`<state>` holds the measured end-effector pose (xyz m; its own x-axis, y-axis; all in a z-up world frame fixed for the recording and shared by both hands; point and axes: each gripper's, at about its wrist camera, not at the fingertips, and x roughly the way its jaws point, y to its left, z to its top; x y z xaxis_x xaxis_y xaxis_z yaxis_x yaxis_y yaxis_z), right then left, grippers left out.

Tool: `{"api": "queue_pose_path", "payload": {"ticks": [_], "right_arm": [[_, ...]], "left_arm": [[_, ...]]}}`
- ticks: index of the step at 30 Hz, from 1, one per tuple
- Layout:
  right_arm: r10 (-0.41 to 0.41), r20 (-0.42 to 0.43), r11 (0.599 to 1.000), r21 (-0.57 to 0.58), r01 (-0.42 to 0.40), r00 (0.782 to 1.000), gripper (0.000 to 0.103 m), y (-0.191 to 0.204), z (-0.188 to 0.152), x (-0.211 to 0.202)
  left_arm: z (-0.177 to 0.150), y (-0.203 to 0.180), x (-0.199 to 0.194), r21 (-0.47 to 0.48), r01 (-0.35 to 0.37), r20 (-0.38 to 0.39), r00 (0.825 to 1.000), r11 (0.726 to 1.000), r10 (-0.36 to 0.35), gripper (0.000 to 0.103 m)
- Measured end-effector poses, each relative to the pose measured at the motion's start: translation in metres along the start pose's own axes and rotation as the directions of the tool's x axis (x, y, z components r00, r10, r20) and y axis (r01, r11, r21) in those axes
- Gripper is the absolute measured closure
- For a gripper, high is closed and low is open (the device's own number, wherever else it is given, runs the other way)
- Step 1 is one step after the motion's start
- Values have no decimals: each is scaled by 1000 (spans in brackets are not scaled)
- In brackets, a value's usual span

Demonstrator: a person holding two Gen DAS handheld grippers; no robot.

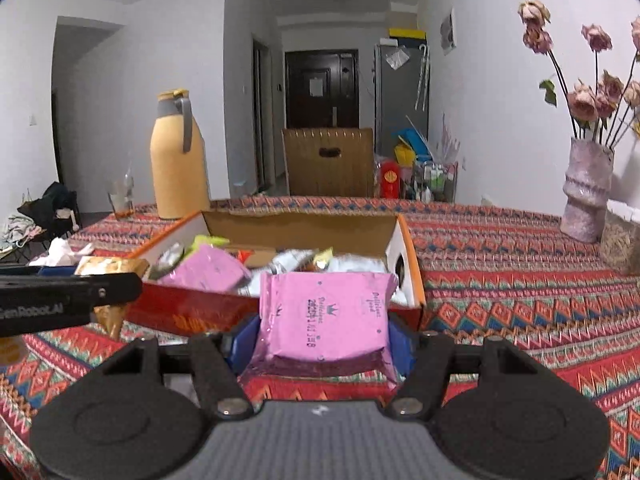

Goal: Organize snacks
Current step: 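Carry the cracker and pink packets over the box, lower them in and open both grippers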

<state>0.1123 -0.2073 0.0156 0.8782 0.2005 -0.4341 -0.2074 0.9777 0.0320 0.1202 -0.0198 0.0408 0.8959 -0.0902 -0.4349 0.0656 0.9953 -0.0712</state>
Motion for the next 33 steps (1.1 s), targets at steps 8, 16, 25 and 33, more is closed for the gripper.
{"api": "queue_pose_path", "payload": {"ticks": [8,16,25,33], "right_arm": [[-2,43,1000,-6,2,999,37,3,27,14],[-19,46,1000,4,19,999,37,6,50,49],[-42,6,999,4,42,999,37,6,53,97],[-58,23,998,14,58,998,37,4,37,121]], "left_arm": [[27,2,19,-1,-23,38,999,1000,23,49],[53,7,48,-10,-58,59,997,998,58,49],[59,15,94,-45,-77,38,996,996,78,49],[42,23,117,-43,-66,34,997,997,67,49]]}}
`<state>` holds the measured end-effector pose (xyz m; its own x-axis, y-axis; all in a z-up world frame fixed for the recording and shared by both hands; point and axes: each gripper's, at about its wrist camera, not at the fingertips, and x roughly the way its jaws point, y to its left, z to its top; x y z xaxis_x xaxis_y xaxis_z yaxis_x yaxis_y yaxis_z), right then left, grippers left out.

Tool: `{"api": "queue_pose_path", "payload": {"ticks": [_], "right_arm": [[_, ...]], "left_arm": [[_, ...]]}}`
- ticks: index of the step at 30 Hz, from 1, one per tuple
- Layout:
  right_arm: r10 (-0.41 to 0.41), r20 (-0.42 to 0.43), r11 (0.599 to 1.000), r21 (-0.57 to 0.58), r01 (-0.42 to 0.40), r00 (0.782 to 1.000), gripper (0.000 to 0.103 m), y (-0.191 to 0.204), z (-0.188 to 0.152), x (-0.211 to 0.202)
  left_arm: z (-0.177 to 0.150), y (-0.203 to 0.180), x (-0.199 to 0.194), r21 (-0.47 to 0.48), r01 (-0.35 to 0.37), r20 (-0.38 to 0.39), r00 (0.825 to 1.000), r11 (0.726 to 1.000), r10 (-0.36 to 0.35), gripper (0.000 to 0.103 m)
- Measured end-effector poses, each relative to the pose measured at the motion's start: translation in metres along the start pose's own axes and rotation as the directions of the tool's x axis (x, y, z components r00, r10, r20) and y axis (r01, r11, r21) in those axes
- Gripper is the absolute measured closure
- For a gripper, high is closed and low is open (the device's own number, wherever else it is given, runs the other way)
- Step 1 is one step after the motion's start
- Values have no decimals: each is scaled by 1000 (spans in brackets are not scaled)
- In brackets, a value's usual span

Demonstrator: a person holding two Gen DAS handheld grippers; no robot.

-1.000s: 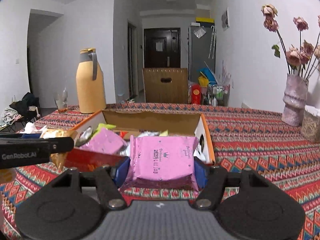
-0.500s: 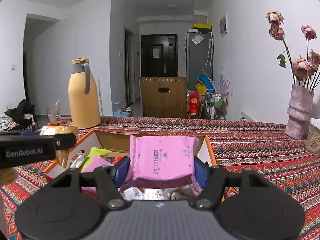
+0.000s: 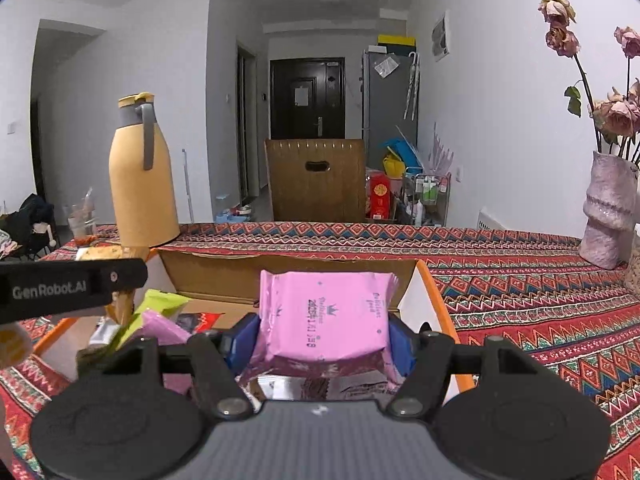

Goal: Organize snacks
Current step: 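Carry the cracker and pink packets over the box, lower them in and open both grippers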

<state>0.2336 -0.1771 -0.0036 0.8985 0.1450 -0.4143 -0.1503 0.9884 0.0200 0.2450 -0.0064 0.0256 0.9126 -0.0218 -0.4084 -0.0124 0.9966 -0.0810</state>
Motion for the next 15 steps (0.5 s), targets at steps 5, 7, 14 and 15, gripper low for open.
{"api": "queue_pose_path", "payload": {"ticks": [5,7,14,15], "right_arm": [[24,-18,1000,-11,-24,1000,35,3,-2,8],[15,-15,1000,-14,-16,1000,33,3,-2,6],[0,-8,999,35,0,1000,0,-8,-2,3],[2,-10,999,45,-1,1000,0,-10,-2,3]], "left_arm": [[-2,6,3,-19,14,-10,1000,1000,-15,45],[-2,8,1,-28,4,-2,1000,1000,-4,34],[0,17,-7,-65,-50,26,998,997,52,0],[0,18,-7,-71,-55,22,998,996,57,0]]}}
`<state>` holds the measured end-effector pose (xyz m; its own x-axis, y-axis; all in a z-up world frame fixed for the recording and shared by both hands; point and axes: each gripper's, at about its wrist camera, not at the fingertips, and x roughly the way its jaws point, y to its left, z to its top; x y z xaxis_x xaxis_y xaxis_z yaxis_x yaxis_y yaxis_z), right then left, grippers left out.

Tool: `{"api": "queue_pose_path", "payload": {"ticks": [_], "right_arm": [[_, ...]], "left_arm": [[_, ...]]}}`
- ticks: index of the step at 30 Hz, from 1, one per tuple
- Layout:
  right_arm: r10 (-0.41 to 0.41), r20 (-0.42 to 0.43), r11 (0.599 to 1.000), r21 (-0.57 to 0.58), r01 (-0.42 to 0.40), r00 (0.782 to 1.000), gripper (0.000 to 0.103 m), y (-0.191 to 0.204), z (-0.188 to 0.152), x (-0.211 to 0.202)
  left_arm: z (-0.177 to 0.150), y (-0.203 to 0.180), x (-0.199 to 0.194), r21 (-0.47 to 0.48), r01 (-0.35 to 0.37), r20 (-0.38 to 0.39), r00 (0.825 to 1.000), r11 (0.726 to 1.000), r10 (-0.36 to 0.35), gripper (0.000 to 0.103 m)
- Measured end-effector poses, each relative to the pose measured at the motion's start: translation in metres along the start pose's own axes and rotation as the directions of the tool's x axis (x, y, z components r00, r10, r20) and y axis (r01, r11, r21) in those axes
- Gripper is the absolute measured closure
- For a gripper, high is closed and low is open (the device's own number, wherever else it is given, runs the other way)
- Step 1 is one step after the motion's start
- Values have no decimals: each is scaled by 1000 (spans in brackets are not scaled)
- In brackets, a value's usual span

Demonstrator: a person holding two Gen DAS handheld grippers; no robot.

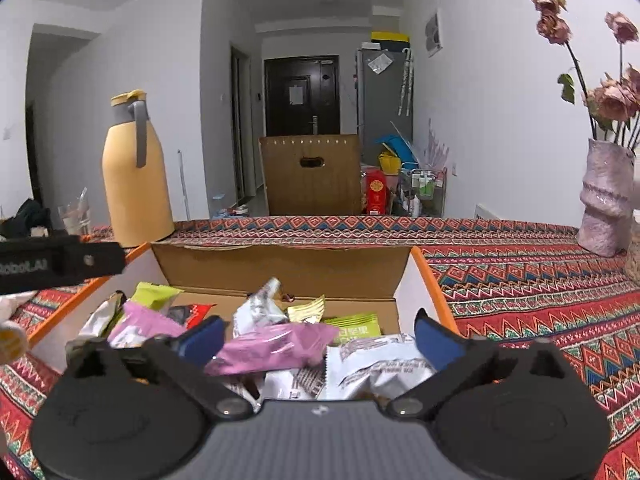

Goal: Organize snacks
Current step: 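Carry the cracker and pink packets over the box, lower them in and open both grippers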

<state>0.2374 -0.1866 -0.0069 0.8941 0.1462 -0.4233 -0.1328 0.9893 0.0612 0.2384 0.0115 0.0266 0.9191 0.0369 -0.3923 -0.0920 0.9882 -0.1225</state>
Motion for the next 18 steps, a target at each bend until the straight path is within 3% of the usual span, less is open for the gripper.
{"api": "queue_pose_path", "payload": {"ticks": [8,18], "right_arm": [[-8,-11,1000,30,8,1000,0,-6,-1,4],[-13,18,1000,-21,13,1000,0,4,8,-17]], "left_arm": [[1,0,-2,-10,2,2,1000,1000,-2,0],[14,-4,-27,-5,0,18,1000,1000,0,0]]}}
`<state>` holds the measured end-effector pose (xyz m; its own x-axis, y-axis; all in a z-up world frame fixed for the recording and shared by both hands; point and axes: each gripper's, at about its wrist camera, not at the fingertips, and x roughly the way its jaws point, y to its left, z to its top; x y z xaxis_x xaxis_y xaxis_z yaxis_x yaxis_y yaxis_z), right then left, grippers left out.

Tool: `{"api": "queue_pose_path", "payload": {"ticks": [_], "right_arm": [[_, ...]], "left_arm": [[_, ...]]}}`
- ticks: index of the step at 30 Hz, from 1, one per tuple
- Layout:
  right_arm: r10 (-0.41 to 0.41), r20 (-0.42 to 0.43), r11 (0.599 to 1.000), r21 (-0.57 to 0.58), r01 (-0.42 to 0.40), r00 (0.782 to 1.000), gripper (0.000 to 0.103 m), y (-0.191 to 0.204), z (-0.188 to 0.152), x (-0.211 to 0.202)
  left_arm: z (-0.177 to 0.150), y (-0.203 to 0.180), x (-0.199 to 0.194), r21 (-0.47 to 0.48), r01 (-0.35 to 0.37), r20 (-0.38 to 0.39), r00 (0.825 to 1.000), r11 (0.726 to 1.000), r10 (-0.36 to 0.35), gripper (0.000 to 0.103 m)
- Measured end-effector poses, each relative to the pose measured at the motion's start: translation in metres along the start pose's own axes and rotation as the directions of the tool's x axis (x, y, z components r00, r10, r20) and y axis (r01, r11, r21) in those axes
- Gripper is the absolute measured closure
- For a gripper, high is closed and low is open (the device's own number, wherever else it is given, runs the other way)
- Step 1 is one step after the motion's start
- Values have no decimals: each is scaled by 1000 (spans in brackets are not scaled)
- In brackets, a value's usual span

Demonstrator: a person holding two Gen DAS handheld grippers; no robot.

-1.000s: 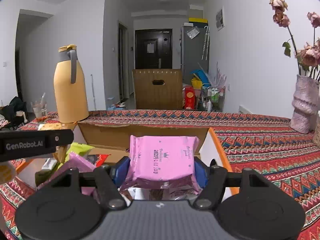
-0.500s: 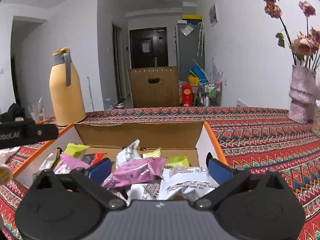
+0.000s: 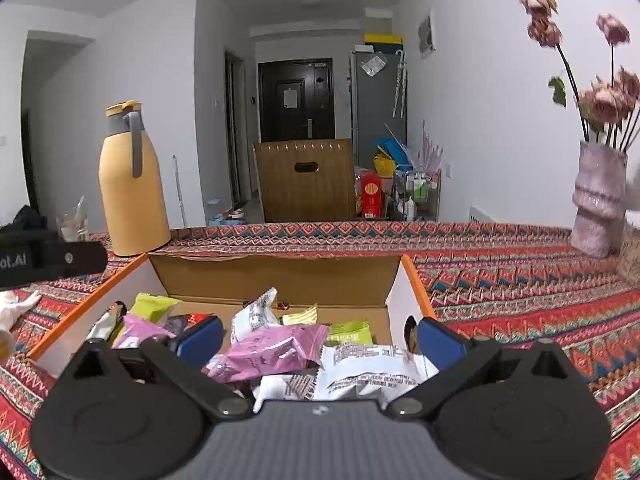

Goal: Organize snacks
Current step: 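Carry the cracker and pink packets over the box, lower them in and open both grippers, then withdraw both tools from the box toward the white packets on the cloth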

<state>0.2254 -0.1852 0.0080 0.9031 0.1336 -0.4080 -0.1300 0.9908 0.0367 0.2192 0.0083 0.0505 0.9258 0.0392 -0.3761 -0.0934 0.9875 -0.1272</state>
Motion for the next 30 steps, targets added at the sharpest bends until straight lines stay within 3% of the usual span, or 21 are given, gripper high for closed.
{"api": "queue_pose_path", "payload": {"ticks": [13,24,30], "right_arm": [[64,-50,996,-51,-66,997,0,20,-21,-48],[132,-131,990,-27,-137,983,0,34,-66,-81],[160,-215,986,-8,-165,963,0,44,-83,-82]], "left_arm": [[-13,17,-51,41,33,-16,999,999,-33,0],[-62,47,-77,89,37,-131,991,995,-25,0],[-84,63,-87,77,39,-180,983,996,-24,0]]}}
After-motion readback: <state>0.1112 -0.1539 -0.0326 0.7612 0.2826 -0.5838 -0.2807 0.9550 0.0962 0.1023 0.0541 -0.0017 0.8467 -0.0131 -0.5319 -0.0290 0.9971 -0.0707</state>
